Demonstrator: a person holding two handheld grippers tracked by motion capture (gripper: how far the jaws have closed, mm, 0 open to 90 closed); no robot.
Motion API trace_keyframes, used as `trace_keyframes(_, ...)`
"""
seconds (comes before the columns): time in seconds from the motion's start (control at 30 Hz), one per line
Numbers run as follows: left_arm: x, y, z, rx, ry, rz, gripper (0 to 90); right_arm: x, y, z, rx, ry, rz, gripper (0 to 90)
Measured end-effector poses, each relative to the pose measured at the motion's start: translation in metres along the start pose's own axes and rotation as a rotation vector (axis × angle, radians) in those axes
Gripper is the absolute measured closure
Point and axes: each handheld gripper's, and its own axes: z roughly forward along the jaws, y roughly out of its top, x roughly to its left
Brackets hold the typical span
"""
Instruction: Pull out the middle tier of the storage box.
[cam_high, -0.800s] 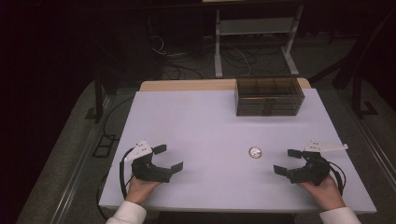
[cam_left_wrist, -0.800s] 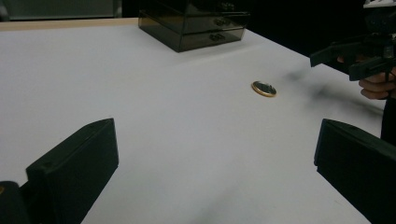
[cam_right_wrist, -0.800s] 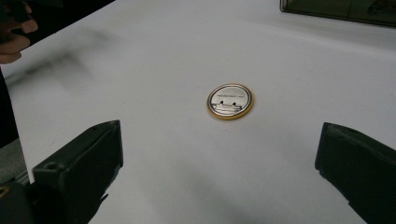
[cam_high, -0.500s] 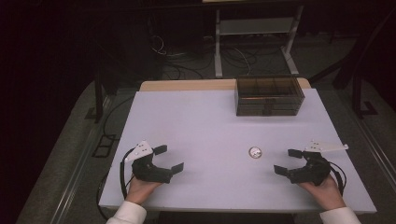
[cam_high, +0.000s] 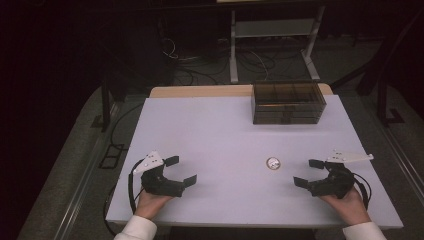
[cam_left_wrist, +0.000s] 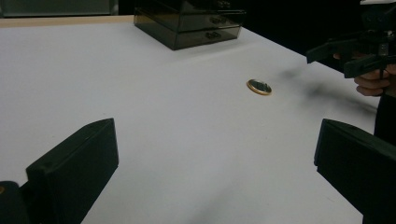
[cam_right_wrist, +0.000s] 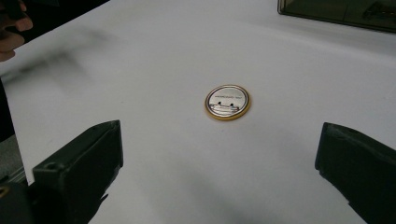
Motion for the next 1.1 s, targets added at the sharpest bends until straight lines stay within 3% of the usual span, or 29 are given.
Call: trace_keyframes(1.1, -0.005, 0.001, 0.006, 0.020, -0.024, 0.017, 0.0, 0.004, 0.016, -0.002, 0.018, 0.005, -0.002, 0.4)
